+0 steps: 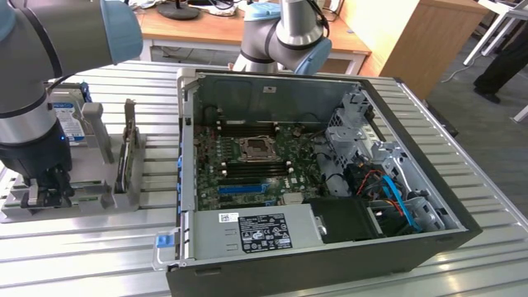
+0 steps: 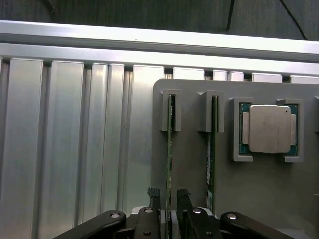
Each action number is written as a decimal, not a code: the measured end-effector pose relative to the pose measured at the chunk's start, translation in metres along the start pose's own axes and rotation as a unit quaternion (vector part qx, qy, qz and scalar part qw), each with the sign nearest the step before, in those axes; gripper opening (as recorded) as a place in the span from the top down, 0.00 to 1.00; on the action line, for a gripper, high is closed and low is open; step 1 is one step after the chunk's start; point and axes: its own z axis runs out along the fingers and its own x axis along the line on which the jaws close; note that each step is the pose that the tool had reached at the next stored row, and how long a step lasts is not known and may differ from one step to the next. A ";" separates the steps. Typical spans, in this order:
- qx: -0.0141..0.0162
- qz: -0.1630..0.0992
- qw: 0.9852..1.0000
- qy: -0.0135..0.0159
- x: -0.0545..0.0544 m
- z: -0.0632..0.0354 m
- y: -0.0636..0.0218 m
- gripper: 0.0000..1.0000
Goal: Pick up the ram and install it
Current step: 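Pick up the ram and move it above insertion slot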
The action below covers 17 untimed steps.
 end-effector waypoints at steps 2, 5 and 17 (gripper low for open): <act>0.001 0.000 1.000 0.000 0.000 0.0007 0.0000 0.73; 0.001 -0.001 1.000 0.000 0.000 0.0014 0.0000 0.73; 0.001 -0.001 1.000 0.000 0.000 0.0017 0.0000 0.87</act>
